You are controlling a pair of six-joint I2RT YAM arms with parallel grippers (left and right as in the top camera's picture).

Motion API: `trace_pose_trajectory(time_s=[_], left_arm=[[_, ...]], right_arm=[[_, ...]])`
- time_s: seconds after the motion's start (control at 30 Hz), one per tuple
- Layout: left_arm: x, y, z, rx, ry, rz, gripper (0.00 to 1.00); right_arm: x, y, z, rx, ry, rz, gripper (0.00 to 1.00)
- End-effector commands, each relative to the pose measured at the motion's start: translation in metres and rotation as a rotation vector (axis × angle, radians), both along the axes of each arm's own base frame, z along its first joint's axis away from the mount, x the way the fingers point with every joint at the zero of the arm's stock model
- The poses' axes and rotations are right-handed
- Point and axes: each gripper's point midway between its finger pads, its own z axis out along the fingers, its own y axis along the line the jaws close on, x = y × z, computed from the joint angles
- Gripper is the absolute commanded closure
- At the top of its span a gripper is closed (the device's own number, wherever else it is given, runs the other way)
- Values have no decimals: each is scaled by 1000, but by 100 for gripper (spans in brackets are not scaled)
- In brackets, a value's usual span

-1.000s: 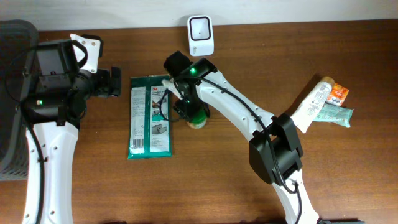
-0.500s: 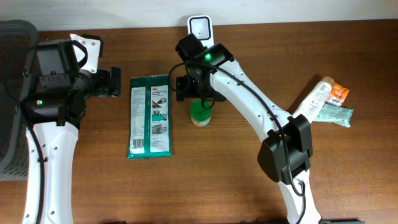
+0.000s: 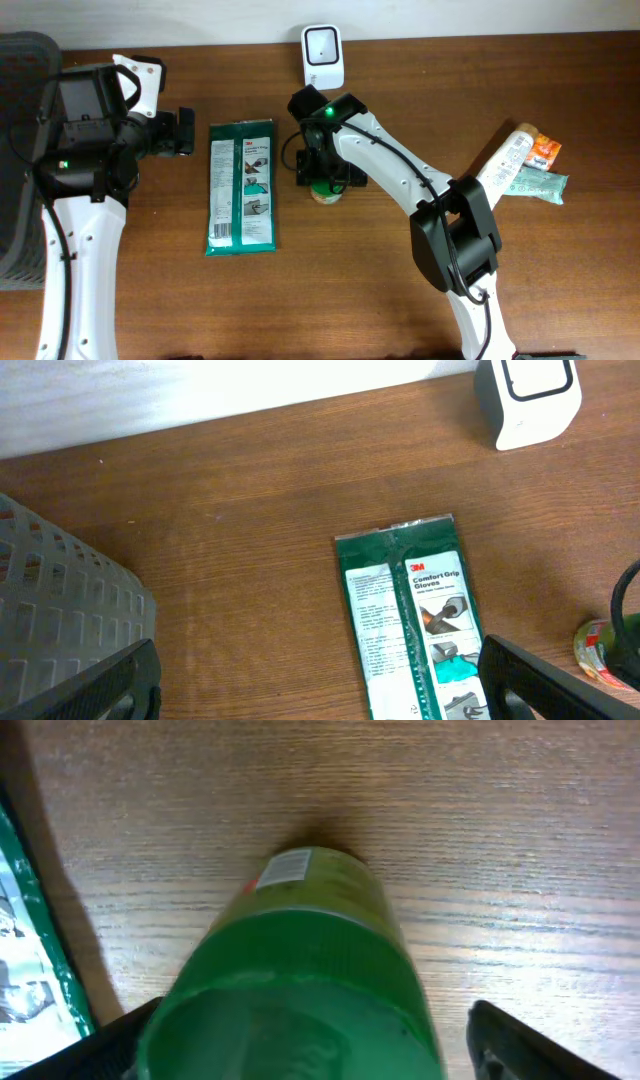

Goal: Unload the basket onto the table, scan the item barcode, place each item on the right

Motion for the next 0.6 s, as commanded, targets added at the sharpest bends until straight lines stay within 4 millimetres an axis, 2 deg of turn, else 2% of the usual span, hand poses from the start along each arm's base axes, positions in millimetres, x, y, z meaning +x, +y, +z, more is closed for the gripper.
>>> trace_pose_trajectory(time_s=[0.0, 0.1, 0.2, 0.27, 0.3, 0.43, 0.5, 0.53, 0.57], left_arm=[[0, -3, 9, -2, -24, -18, 1], [0, -3, 9, -2, -24, -18, 1], [0, -3, 9, -2, -24, -18, 1], [0, -3, 9, -2, -24, -18, 1], [0, -3, 9, -2, -24, -18, 1], [0, -3, 9, -2, -24, -18, 1], [0, -3, 9, -2, -24, -18, 1], [0, -3, 9, -2, -24, -18, 1], [0, -3, 9, -2, -24, -18, 1]], right_arm=[[0, -1, 2, -15, -14, 147, 19], [4, 2, 12, -9, -44, 283, 23], [5, 3, 16, -18, -64, 501, 23], [5, 3, 16, -21, -66, 541, 28], [5, 3, 16, -20, -66, 541, 37], [5, 3, 17, -21, -68, 552, 39], [6, 3, 28, -15, -88, 562, 39], [11, 6, 53, -6, -137, 611, 39], [14, 9, 64, -2, -171, 664, 39]])
